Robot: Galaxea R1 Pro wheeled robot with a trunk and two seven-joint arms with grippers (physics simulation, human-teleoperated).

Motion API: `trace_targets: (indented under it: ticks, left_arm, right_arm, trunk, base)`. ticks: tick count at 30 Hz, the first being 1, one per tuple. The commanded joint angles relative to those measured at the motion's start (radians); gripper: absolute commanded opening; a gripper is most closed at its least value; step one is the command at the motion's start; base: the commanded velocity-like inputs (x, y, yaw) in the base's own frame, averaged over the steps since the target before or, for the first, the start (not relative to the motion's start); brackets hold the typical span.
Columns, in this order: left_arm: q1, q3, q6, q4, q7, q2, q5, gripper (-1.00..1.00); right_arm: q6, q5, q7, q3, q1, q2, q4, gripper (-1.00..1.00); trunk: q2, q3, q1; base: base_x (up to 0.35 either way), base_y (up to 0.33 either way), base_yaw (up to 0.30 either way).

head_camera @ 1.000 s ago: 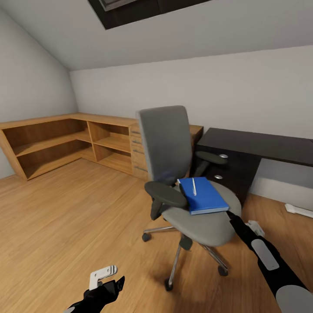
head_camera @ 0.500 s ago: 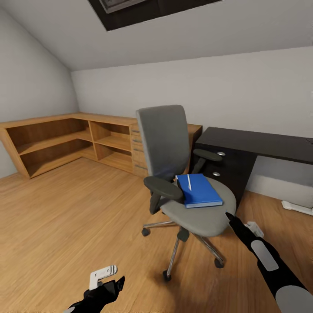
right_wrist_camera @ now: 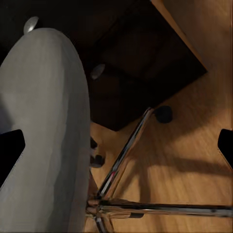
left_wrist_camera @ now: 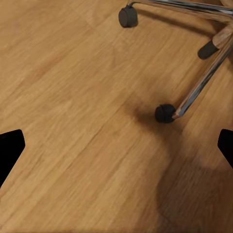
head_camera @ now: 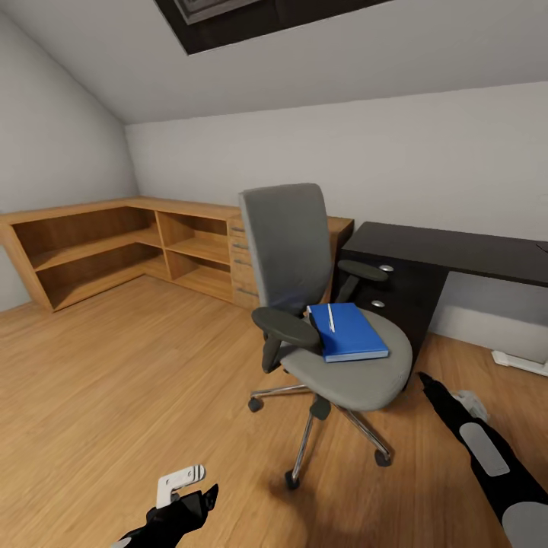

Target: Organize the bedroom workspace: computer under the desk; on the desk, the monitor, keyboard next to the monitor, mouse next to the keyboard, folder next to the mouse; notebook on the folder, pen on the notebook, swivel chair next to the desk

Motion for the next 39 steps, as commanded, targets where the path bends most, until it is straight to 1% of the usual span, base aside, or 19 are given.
trace_targets:
  ticks: [1, 2, 3, 6, 13, 21, 29, 33, 39]
  left_arm:
    - [0.0, -0.001, 0.003, -0.001, 0.009, 0.0, 0.011, 1.0]
    - [0.0, -0.001, 0.003, -0.001, 0.009, 0.0, 0.011, 1.0]
    - [0.0, -0.001, 0.003, -0.001, 0.009, 0.0, 0.011, 1.0]
    - [0.0, -0.001, 0.004, 0.0, 0.009, 0.0, 0.011, 1.0]
    - [0.0, -0.001, 0.003, 0.0, 0.009, 0.0, 0.011, 1.0]
    - [0.0, -0.001, 0.003, 0.0, 0.009, 0.0, 0.011, 1.0]
    - [0.0, -0.002, 0.003, 0.001, 0.009, 0.0, 0.01, 1.0]
    - [0.0, -0.002, 0.003, 0.002, 0.009, 0.0, 0.009, 1.0]
    - [0.0, -0.001, 0.003, 0.002, 0.009, 0.0, 0.009, 1.0]
  right_arm:
    - [0.005, -0.007, 0.003, -0.019, 0.0, -0.002, 0.0, 1.0]
    - [0.005, -0.007, 0.003, -0.025, 0.0, -0.002, 0.0, 1.0]
    - [0.005, -0.007, 0.003, -0.04, 0.0, -0.003, 0.0, 1.0]
    - [0.005, -0.007, 0.003, -0.045, 0.0, -0.002, 0.001, 1.0]
    - [0.005, -0.007, 0.003, -0.049, 0.0, -0.002, 0.001, 1.0]
    - [0.005, -0.007, 0.004, -0.049, 0.0, -0.001, 0.001, 1.0]
    - [0.005, -0.007, 0.004, -0.05, 0.0, -0.001, 0.001, 1.0]
    - [0.005, -0.006, 0.004, -0.05, 0.0, 0.0, 0.001, 1.0]
    - [0.005, -0.005, 0.004, -0.05, 0.0, 0.001, 0.001, 1.0]
  trunk:
    - [0.0, -0.001, 0.0]
    - [0.0, -0.001, 0.0]
    - [0.0, -0.001, 0.0]
    - [0.0, -0.001, 0.0]
    - [0.0, -0.001, 0.0]
    - [0.0, -0.001, 0.0]
    - [0.0, -0.001, 0.0]
    - [0.0, -0.001, 0.0]
    - [0.0, -0.001, 0.0]
  base:
    - [0.05, 0.0, 0.0]
    - [0.099, 0.0, 0.0]
    - [0.23, 0.0, 0.0]
    - [0.22, 0.0, 0.0]
    - [0.068, 0.0, 0.0]
    - [0.191, 0.0, 0.0]
    - [0.116, 0.0, 0.012]
    - [0.037, 0.0, 0.137]
    - [0.008, 0.0, 0.238]
